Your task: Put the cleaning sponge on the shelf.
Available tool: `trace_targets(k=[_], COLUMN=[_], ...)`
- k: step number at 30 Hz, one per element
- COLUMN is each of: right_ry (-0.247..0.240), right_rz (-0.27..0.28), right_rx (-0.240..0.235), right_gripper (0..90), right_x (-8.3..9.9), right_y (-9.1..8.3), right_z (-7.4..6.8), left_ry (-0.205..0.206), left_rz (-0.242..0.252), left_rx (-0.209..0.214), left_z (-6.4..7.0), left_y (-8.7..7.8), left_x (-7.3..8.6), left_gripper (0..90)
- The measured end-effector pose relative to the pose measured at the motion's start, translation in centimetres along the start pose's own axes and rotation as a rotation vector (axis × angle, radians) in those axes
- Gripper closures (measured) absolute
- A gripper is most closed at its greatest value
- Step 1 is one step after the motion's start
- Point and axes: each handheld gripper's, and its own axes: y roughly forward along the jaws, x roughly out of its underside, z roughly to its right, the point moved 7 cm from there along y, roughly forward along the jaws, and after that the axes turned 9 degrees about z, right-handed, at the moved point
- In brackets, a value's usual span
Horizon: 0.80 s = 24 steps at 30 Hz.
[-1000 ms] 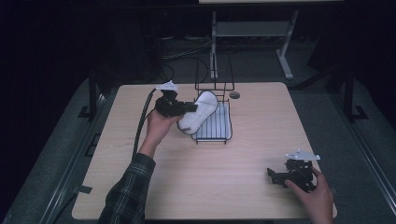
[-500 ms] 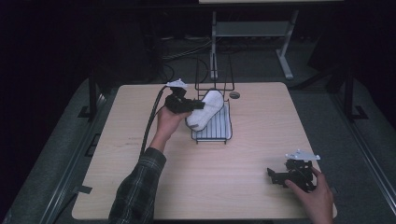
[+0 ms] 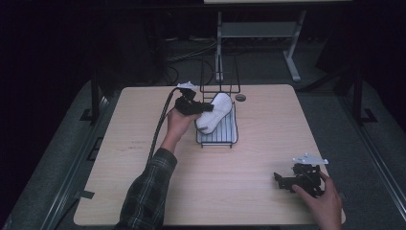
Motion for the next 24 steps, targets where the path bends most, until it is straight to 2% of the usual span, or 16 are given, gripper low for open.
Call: trace_targets(k=[9, 18, 24], right_ry=[0.000, 0.002, 0.001], right_rz=[0.000, 0.001, 0.001], right_rx=[0.000, -0.002, -0.002], right_gripper=[0.0, 0.0, 0.0], right_x=[0.0, 0.0, 0.0], right_y=[0.0, 0.0, 0.0], right_z=[0.0, 0.0, 0.0], left_ry=[0.010, 0.044, 0.034], left_rz=[-0.027, -0.052, -0.053], left_rx=[-0.021, -0.051, -0.057], left_z=[-0.5, -0.6, -0.8], left_y=[0.5, 1.5, 1.7], left_x=[0.0, 0.0, 0.2], left_gripper=[75.6, 71.5, 70.1])
